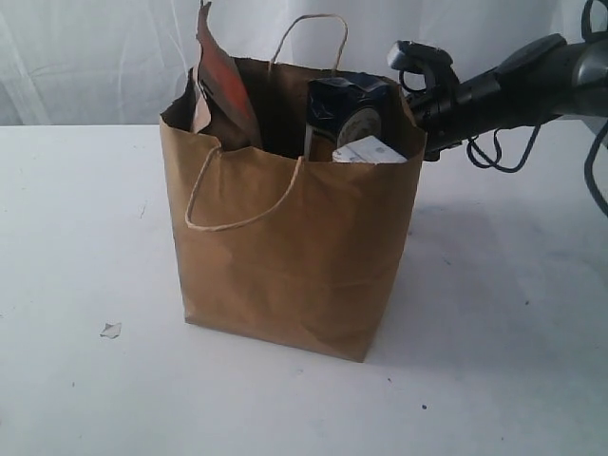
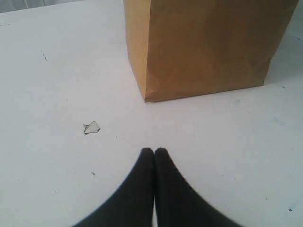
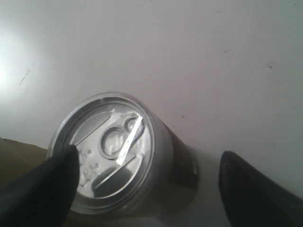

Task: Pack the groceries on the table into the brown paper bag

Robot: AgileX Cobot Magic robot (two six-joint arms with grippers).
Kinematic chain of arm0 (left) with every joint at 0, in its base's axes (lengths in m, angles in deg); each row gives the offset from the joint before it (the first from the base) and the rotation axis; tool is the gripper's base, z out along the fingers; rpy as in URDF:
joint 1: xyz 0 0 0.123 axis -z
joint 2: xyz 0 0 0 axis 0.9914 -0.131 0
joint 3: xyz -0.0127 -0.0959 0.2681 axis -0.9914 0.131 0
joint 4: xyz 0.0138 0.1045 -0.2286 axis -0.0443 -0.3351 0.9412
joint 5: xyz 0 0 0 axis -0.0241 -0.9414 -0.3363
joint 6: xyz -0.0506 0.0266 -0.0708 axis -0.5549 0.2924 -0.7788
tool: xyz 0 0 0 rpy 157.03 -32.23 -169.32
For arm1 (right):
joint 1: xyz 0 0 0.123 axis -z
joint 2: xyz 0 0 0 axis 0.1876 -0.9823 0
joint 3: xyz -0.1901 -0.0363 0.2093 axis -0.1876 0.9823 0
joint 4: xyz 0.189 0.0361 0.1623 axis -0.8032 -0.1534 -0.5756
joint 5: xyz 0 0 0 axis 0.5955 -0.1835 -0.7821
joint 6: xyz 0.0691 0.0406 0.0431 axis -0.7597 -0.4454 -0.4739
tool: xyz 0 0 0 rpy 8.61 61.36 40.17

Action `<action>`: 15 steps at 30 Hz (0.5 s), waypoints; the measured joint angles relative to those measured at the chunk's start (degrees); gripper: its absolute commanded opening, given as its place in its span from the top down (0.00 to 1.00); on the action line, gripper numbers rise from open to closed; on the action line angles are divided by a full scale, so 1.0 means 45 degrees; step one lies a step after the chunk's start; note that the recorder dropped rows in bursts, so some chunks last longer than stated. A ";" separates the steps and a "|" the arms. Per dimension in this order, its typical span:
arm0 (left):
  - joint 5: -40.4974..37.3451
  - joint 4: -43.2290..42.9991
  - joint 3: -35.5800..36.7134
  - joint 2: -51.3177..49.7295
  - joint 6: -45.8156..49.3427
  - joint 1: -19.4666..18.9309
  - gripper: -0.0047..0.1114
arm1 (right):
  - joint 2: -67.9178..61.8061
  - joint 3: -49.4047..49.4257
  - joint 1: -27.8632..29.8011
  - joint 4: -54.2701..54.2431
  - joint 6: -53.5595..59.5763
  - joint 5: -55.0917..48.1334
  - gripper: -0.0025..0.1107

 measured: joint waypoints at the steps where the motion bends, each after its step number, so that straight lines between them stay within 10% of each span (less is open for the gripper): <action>1: 0.0000 0.0000 0.0000 0.0000 0.0000 0.0000 0.96 | 0.0000 0.0000 0.0000 0.0119 -0.0089 0.0000 0.32; 15: 0.0000 0.0000 0.0000 0.0000 0.0000 0.0000 0.96 | 0.0000 -0.0112 0.0000 0.0801 -0.1125 0.0261 0.32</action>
